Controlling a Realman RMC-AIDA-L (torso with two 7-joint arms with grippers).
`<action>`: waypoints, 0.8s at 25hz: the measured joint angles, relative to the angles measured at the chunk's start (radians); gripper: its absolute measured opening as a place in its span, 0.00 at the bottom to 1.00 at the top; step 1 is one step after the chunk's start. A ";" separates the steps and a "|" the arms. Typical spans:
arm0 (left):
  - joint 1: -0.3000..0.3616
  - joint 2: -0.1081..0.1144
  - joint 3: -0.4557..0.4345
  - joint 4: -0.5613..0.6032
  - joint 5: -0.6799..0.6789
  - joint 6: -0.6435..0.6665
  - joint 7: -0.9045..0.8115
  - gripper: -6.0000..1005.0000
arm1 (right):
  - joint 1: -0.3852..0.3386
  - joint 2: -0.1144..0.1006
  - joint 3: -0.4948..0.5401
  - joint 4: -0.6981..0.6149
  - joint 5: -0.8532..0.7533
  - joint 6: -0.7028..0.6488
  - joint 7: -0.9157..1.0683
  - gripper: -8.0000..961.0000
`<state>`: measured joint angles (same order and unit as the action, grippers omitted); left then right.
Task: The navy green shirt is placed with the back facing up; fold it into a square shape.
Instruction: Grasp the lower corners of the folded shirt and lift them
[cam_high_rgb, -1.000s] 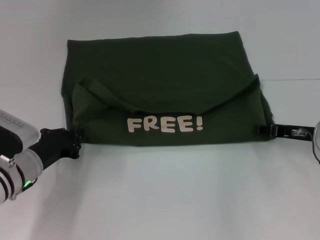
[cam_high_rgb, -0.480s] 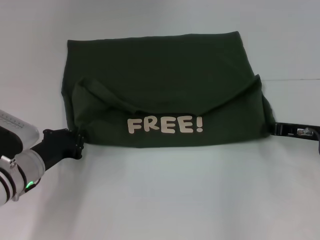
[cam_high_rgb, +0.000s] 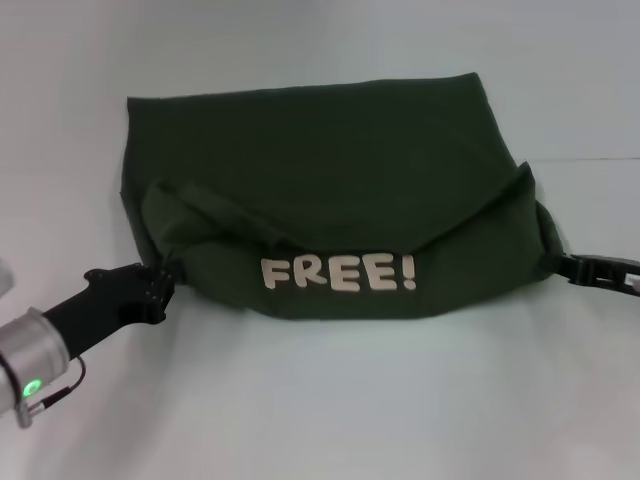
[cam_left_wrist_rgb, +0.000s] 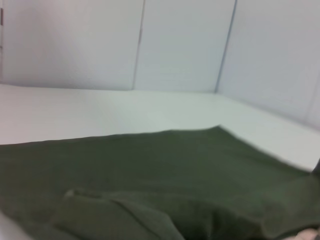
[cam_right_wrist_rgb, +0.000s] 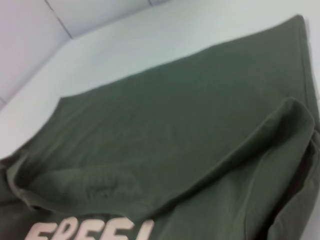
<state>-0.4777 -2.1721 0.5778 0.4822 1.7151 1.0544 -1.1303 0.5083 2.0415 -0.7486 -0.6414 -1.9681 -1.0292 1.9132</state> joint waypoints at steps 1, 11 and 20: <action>0.018 0.000 -0.002 0.019 0.007 0.041 -0.036 0.08 | -0.016 0.000 0.001 -0.012 0.010 -0.020 -0.009 0.02; 0.144 -0.001 -0.018 0.125 0.070 0.433 -0.241 0.08 | -0.162 -0.005 0.110 -0.059 0.043 -0.302 -0.183 0.02; 0.183 -0.002 -0.100 0.127 0.217 0.634 -0.288 0.07 | -0.275 -0.011 0.241 -0.055 0.037 -0.498 -0.287 0.02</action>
<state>-0.2950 -2.1737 0.4777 0.6097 1.9324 1.6886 -1.4182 0.2334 2.0301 -0.5080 -0.6965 -1.9313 -1.5277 1.6263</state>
